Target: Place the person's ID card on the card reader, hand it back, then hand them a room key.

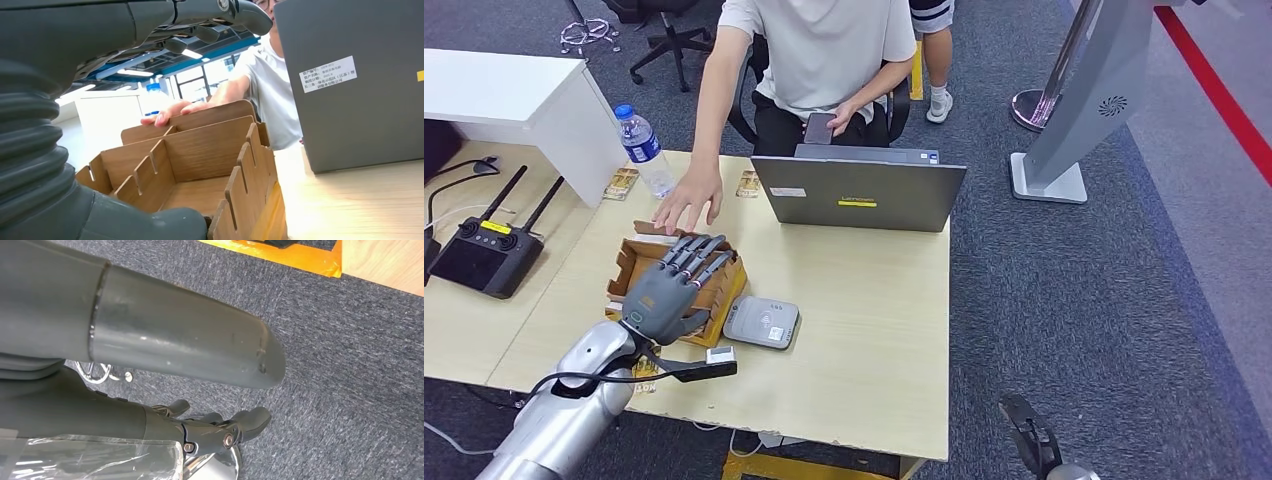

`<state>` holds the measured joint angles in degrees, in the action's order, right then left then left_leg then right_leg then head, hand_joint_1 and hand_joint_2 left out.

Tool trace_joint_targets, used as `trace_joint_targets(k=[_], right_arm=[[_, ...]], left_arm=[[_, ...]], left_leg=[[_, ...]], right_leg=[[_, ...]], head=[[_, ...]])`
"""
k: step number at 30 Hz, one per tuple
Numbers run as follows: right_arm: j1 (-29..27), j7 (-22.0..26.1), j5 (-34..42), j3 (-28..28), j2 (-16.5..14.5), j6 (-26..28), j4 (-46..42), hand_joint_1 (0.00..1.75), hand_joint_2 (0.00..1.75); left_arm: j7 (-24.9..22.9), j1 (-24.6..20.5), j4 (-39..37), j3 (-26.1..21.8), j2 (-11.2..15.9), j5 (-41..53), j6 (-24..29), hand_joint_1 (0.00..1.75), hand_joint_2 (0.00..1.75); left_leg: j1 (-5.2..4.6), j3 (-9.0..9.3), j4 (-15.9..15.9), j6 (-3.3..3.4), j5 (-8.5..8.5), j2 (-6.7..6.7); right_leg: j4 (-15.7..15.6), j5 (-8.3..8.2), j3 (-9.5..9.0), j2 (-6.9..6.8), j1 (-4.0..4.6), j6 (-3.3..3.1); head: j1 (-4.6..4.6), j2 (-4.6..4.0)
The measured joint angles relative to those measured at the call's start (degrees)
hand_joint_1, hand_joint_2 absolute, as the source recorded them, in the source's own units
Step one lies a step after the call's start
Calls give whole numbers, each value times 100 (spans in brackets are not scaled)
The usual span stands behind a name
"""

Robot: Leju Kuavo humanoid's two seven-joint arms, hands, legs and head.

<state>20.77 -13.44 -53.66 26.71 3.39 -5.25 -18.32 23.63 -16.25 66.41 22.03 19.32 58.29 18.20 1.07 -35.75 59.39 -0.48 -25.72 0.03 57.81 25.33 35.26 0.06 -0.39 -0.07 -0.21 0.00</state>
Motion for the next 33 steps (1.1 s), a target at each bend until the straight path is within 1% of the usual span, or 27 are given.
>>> trace_joint_targets(k=[2,3,8,10,13,16,19,22,25,29,31,33], right_arm=[[-1,0,1,0,0,8,0,0,0],[-3,1,2,0,0,14,0,0,0],[-10,12,22,0,0,38,2,0,0],[-9,18,28,0,0,46,2,0,0],[-8,24,22,0,0,51,2,0,0],[-6,24,25,0,0,52,2,0,0],[-6,24,30,0,0,53,2,0,0],[-7,24,37,0,0,51,2,0,0],[-15,33,58,0,2,41,2,0,0],[-51,77,89,0,13,19,0,0,0],[-73,92,119,0,18,9,-3,0,0],[-97,97,136,0,27,-8,-16,0,0]], left_arm=[[24,43,7,-3,-10,4,107,0,175],[60,85,31,-13,-15,5,244,0,175],[197,463,489,-126,-116,75,1368,0,175],[222,616,723,-173,-164,99,1704,0,175],[262,809,1057,-231,-233,103,2014,0,175],[291,947,1344,-278,-295,101,2099,0,175],[290,997,1448,-297,-314,105,1983,0,175],[280,1002,1466,-299,-304,93,1679,0,175],[189,989,1458,-299,-202,107,1027,0,175],[76,941,1389,-297,40,69,60,0,175],[50,910,1338,-297,172,19,-306,0,175],[42,871,1281,-297,300,-36,-564,0,175]], left_leg=[[0,0,0,0,0,1],[0,0,0,0,0,1],[0,0,0,0,-2,2],[0,0,0,2,-3,1],[-1,-1,0,4,-6,1],[-1,-1,0,6,-7,1],[0,0,0,6,-6,0],[0,0,0,6,-5,1],[1,2,0,5,-5,3],[2,2,0,5,-5,3],[2,2,0,4,-5,4],[2,2,0,4,-5,4]], right_leg=[[0,0,0,0,0,0],[0,0,0,1,0,0],[-1,1,2,2,0,1],[-1,2,1,2,0,2],[-1,2,1,2,0,2],[-1,2,1,0,0,2],[-1,2,1,0,0,2],[-1,2,1,0,0,2],[-1,1,1,2,0,1],[0,1,2,3,1,0],[0,1,3,3,1,0],[0,2,3,3,2,0]], head=[[-1,0],[-1,0],[-1,0],[-1,0],[-1,0],[0,0],[-1,0],[0,0],[0,0],[-1,0],[-1,0],[-1,0]])
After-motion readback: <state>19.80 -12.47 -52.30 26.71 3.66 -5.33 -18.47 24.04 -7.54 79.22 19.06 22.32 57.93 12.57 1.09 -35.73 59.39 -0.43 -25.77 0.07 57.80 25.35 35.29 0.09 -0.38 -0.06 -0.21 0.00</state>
